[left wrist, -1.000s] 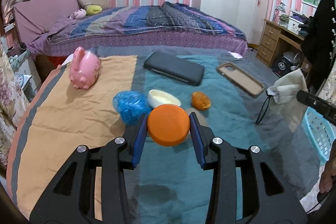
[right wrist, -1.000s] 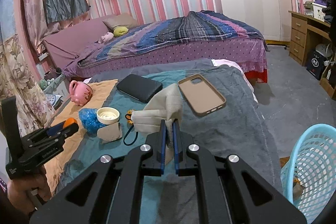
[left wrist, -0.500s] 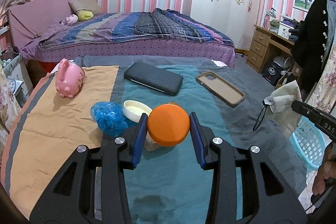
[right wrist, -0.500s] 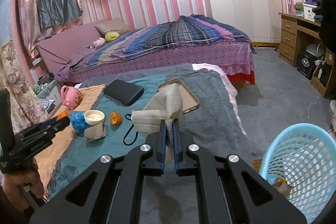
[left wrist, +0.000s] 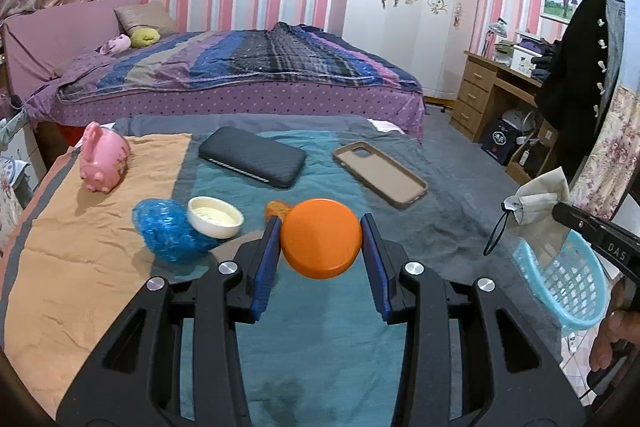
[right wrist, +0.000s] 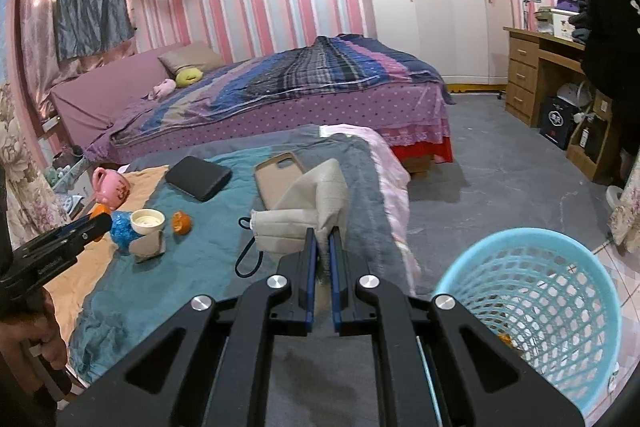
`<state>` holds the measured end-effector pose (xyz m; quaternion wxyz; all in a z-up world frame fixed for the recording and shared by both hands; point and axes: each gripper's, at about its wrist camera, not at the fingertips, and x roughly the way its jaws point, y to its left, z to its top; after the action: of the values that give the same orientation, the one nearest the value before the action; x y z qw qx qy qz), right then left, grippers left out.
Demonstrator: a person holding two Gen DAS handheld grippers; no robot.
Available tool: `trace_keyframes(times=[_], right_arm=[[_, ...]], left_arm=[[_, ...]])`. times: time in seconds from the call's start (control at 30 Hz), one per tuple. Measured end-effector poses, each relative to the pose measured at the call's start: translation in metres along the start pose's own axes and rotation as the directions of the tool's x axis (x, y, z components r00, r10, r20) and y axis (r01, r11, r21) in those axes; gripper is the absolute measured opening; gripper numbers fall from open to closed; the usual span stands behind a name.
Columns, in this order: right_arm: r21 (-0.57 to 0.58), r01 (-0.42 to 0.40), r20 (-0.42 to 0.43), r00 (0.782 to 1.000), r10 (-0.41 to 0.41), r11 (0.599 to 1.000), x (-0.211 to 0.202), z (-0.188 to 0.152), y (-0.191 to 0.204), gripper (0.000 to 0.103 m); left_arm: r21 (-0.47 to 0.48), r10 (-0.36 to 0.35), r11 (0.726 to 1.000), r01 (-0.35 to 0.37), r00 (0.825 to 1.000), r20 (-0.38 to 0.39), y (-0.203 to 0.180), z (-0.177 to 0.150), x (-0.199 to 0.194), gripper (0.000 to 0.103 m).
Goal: Collect trash
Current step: 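Carry the orange lid and white mask over the blue basket, then open both grippers over the blue basket to drop the lid and mask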
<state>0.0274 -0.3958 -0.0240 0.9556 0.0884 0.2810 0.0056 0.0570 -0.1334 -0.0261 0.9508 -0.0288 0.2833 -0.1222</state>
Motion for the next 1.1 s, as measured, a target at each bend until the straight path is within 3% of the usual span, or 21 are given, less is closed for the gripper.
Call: trace_keyframes(times=[0.2,0.43,0.57,0.87,1.1], right_arm=[[0.040,0.056,0.041,0.997,-0.058,0.998,-0.019,-0.001,-0.024,0.007],[0.089,0.154,0.061,0.985,-0.159,0.984,-0.037,-0.003,-0.073,0.007],[0.140,0.192,0.048,0.978,-0.201,0.971,-0.045,-0.008,-0.102,0.007],[0.180,0.269,0.037,0.959,-0.280,0.946,-0.056,-0.013,-0.144,0.007],[0.177,0.327,0.027,0.941,-0.336,0.928,-0.062,-0.015,-0.162,0.011]], left_arm=[[0.025,-0.055,0.998,0.054,0.998,0.024,-0.025,0.005,-0.005,0.039],[0.092,-0.134,0.987,0.135,0.991,-0.019,-0.082,-0.002,0.006,0.039],[0.152,-0.179,0.971,0.182,0.983,-0.033,-0.124,-0.001,0.011,0.039],[0.193,-0.269,0.941,0.278,0.961,-0.069,-0.198,-0.004,0.025,0.039],[0.200,-0.301,0.928,0.314,0.949,-0.097,-0.230,-0.012,0.033,0.039]])
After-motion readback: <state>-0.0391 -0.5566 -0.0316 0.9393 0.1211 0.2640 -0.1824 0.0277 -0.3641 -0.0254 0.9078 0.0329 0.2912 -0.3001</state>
